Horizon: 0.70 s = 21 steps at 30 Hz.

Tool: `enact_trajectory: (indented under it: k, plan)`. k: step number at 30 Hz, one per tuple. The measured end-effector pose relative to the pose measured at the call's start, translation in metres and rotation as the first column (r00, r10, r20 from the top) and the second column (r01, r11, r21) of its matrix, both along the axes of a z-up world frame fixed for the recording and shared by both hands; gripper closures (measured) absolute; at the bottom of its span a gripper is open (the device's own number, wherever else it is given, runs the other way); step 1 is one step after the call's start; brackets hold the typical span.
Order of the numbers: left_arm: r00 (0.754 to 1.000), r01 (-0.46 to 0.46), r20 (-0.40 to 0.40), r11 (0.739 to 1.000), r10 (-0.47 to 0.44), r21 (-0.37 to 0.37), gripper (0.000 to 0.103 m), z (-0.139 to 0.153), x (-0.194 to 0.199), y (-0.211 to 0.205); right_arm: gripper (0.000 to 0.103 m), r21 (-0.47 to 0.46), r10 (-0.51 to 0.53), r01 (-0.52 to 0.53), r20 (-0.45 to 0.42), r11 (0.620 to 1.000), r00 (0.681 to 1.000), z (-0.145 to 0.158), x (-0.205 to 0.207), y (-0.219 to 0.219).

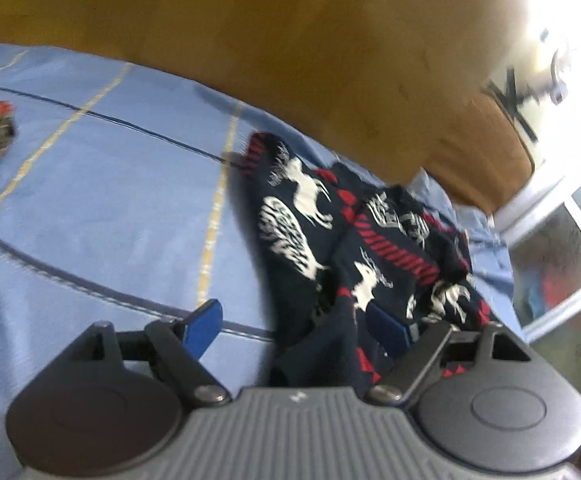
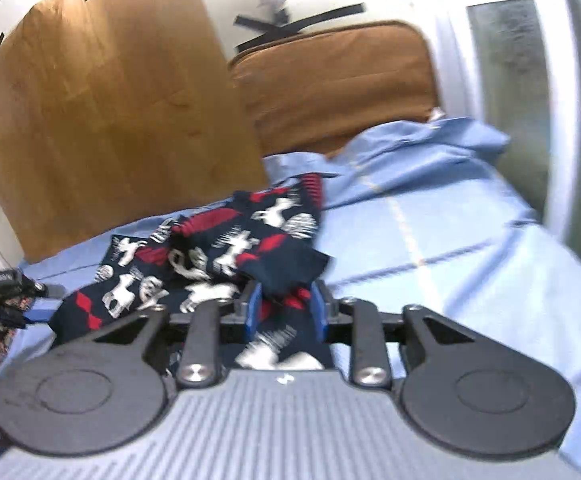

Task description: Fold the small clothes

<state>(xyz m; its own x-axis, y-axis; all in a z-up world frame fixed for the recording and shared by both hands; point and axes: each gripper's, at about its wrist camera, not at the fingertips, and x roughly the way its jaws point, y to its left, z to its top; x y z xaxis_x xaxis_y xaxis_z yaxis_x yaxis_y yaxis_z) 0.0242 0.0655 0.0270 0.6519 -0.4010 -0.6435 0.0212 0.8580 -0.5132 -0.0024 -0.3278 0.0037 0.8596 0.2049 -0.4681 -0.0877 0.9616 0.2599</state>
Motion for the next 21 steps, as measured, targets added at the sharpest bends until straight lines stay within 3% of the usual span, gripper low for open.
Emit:
enact_trajectory:
  k: [4, 6, 8, 10, 11, 12, 13, 14, 16, 18, 21]
  plan:
    - [0.999, -0.002, 0.038, 1.0, 0.002, 0.003, 0.023, 0.016, -0.003, -0.008, 0.065, -0.089, 0.008, -0.006, 0.03, 0.996, 1.0, -0.001, 0.006, 0.008]
    - [0.998, 0.038, 0.058, 0.999, -0.039, 0.015, 0.023, 0.025, 0.001, -0.026, 0.054, -0.191, 0.061, -0.047, 0.069, 0.98, 0.996, -0.005, 0.022, 0.025]
    - [0.993, 0.09, 0.068, 0.996, -0.092, 0.028, 0.023, 0.032, 0.008, -0.048, 0.053, -0.334, 0.127, -0.096, 0.075, 0.938, 0.989, -0.015, 0.043, 0.05]
    - [0.988, 0.135, 0.076, 0.99, -0.137, 0.038, 0.023, 0.038, 0.016, -0.066, 0.053, -0.469, 0.208, -0.161, 0.05, 0.868, 0.977, -0.026, 0.052, 0.066]
    - [0.985, 0.15, 0.079, 0.988, -0.153, 0.043, 0.023, 0.04, 0.02, -0.075, 0.055, -0.525, 0.244, -0.194, 0.026, 0.829, 0.969, -0.033, 0.06, 0.073]
    - [0.983, 0.163, 0.08, 0.986, -0.166, 0.047, 0.023, 0.042, 0.024, -0.082, 0.066, -0.576, 0.266, -0.218, -0.001, 0.788, 0.964, -0.039, 0.068, 0.075]
    - [0.98, 0.175, 0.082, 0.983, -0.179, 0.05, 0.023, 0.044, 0.029, -0.089, 0.093, -0.619, 0.265, -0.224, -0.027, 0.752, 0.964, -0.044, 0.077, 0.077]
    - [0.979, 0.183, 0.084, 0.982, -0.187, 0.054, 0.023, 0.045, 0.033, -0.096, 0.095, -0.633, 0.255, -0.223, -0.041, 0.741, 0.966, -0.042, 0.08, 0.076]
    - [0.976, 0.193, 0.092, 0.98, -0.198, 0.058, 0.023, 0.049, 0.043, -0.107, 0.095, -0.576, 0.276, -0.247, -0.039, 0.779, 0.96, -0.023, 0.071, 0.065]
    - [0.973, 0.207, 0.096, 0.977, -0.21, 0.049, 0.023, 0.049, 0.054, -0.119, 0.095, -0.548, 0.297, -0.271, -0.042, 0.792, 0.954, -0.004, 0.051, 0.058]
    - [0.96, 0.267, 0.079, 0.963, -0.269, 0.04, 0.024, 0.041, 0.078, -0.148, 0.094, -0.545, 0.36, -0.342, -0.078, 0.765, 0.93, 0.003, 0.021, 0.059]
